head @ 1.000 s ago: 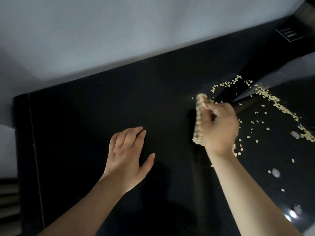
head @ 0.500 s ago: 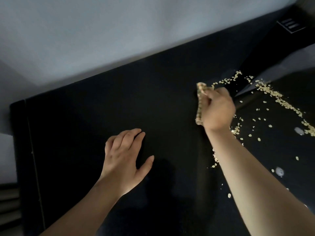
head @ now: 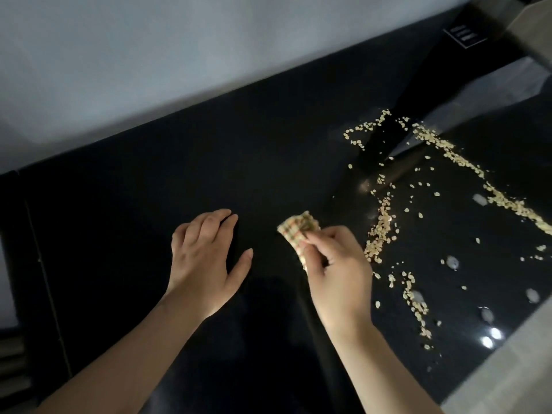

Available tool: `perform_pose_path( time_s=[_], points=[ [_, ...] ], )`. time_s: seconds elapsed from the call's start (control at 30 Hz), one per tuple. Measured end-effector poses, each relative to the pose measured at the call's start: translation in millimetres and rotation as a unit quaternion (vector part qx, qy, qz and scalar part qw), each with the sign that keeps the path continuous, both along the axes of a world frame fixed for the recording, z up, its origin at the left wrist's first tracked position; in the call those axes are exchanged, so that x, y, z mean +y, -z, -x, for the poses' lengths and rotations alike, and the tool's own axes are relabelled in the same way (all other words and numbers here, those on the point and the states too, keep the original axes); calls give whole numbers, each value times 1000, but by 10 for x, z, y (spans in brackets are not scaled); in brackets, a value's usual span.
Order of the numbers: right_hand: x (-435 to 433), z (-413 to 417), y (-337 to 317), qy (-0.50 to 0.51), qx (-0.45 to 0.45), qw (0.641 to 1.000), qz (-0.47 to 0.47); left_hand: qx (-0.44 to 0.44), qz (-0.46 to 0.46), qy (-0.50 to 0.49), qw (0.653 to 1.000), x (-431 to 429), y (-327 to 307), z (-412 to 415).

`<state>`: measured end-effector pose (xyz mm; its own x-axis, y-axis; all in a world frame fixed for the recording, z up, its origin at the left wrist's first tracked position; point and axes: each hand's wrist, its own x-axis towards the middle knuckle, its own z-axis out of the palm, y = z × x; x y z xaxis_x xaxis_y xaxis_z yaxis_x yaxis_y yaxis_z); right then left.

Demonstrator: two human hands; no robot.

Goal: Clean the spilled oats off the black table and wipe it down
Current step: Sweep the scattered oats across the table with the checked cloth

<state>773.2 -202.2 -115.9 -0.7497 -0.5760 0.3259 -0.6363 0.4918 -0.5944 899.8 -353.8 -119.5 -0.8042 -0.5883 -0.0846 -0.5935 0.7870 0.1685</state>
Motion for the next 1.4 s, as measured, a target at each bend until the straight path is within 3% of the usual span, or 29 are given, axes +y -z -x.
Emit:
perform_pose_path(
  time_s=[0.33,0.43,0.6,0.93,1.1,1.27,1.4],
  points=[
    [328,357,199,78,91,991,-64,67,-75,45,994,211,-25,-193],
    [543,618,182,126,92,986,-64,79,-83,61,991,355,-62,-211],
    [585,559,187,117,85,984,-99,88,-83,77,990,495,-76,-177],
    [634,595,91,123,19,992,21,75,-63,91,991,575,-94,-117],
    [710,139,-191,97,-10,993,67,35,-47,84,995,635,-51,-153],
    [351,-238,92,15,-10,1000,-13,-29,0,69,997,617,62,-342],
    [335,-76,198,28,28,998,-47,-59,35,89,994,606,128,-380]
  ],
)
